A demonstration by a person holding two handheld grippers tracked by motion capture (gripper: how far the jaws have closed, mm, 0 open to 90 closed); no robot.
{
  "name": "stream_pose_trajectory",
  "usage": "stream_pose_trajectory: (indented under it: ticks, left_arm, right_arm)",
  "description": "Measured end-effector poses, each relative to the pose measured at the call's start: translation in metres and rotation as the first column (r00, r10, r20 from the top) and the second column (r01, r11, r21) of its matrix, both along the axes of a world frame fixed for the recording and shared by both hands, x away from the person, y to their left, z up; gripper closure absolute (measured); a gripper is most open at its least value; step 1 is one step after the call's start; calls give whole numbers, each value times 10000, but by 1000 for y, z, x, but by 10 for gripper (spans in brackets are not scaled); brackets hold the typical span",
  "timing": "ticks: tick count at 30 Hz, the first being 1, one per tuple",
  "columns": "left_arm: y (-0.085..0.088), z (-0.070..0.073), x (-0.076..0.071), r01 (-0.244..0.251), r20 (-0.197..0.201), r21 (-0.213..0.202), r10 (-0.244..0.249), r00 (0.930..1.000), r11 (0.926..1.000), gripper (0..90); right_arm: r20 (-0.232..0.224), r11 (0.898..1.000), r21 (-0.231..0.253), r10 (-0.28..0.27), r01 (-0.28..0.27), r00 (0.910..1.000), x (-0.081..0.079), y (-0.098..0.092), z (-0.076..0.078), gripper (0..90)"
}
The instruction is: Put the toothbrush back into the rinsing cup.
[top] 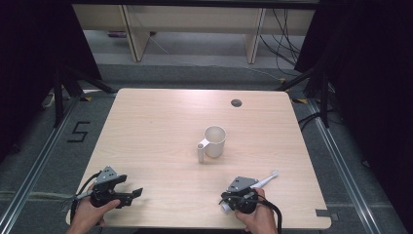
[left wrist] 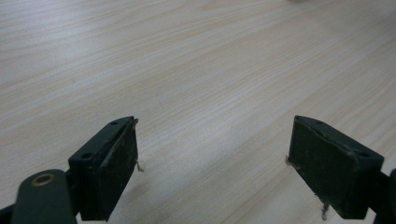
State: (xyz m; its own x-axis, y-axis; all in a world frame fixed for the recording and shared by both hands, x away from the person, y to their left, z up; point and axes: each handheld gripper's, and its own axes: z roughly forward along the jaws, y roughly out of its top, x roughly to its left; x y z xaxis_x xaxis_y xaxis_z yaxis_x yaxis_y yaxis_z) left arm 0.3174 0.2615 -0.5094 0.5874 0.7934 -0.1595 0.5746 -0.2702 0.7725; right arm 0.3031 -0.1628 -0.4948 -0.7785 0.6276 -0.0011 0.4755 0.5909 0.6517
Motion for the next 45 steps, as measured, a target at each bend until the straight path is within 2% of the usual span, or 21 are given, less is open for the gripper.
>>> stream_pose_trajectory:
  ticks: [1,5,7,8,10,12,20,22,23,24,27,29,30,31,36,38,39,41,42,43,45]
  left_arm:
    - [0,0,0,-5,0,-7,5,10000,10000,152]
    - [0,0,0,-3,-15,11,3,10000,10000,152]
    - [-1,-1,0,-48,49,-100,49,10000,9999,152]
    - [-1,-1,0,-44,42,-99,45,10000,9999,152]
    - [-1,-2,0,-45,84,-129,46,10000,9999,152]
    - [-1,0,0,-9,-20,32,9,10000,10000,152]
    - [-2,-1,1,-57,-9,-73,57,10000,10000,152]
    - [-2,-1,1,-35,-6,-55,35,10000,10000,152]
    - [-2,-1,1,-36,-2,-66,36,10000,10000,152]
    - [-2,-1,1,-33,0,-66,33,10000,10000,152]
    - [-2,-1,1,-26,-1,-57,26,10000,10000,152]
    - [-2,-1,1,-25,-4,-51,25,10000,10000,152]
    - [-2,-1,1,-21,-5,-47,21,10000,10000,152]
    - [-2,-1,1,-19,0,-47,19,10000,10000,152]
    - [-2,-1,1,-19,0,-14,19,10000,10000,152]
    - [0,0,1,150,-30,206,-149,9999,9997,152]
    - [-2,-1,1,-42,12,-61,42,10000,10000,152]
    - [-2,-1,1,-24,7,-34,24,10000,10000,152]
    - [-2,-1,1,-23,6,-30,23,10000,10000,152]
    - [-2,-1,1,-25,6,-21,25,10000,10000,152]
    - [-2,-1,1,-21,11,-28,22,10000,10000,152]
  right_arm:
    - [-94,9999,-127,67,-68,9999,-1,-2,1,876]
    - [-72,9999,-147,44,-45,10000,-7,-5,0,873]
    - [-26,9990,-415,139,-140,9999,-9,-9,1,872]
    - [-169,9997,-204,140,-143,9998,-11,-9,0,871]
    - [-265,9996,-248,106,-112,9996,-13,-12,1,871]
    - [-201,9997,-249,29,-34,9998,-15,-15,1,871]
    - [-289,9997,-239,-17,11,9996,-22,-29,-1,869]
    - [-362,9994,-324,-150,138,9992,-23,-34,0,868]
    - [-364,9993,-217,-314,307,9988,-25,-36,0,868]
    - [-524,9983,-326,-500,483,9974,-27,-38,1,867]
    - [-297,9984,-174,-539,534,9981,-28,-45,1,865]
    - [-478,9974,-249,-691,680,9965,-29,-49,3,865]
    - [-318,9977,-146,-666,662,9973,-29,-51,1,865]
    - [-341,9975,-264,-659,650,9972,-29,-54,3,864]
    - [-240,9963,-65,-857,856,9960,-31,-61,3,863]
    - [-379,9953,-203,-958,950,9947,-32,-64,5,863]
    - [-253,9946,-88,-1032,1030,9943,-32,-64,4,863]
    - [-450,9938,-201,-1100,1092,9929,-32,-68,6,863]
    - [-231,9937,-99,-1119,1117,9934,-31,-69,4,863]
    - [-446,9935,-203,-1129,1121,9926,-32,-71,6,863]
    - [-217,9937,-95,-1120,1118,9935,-31,-74,5,863]
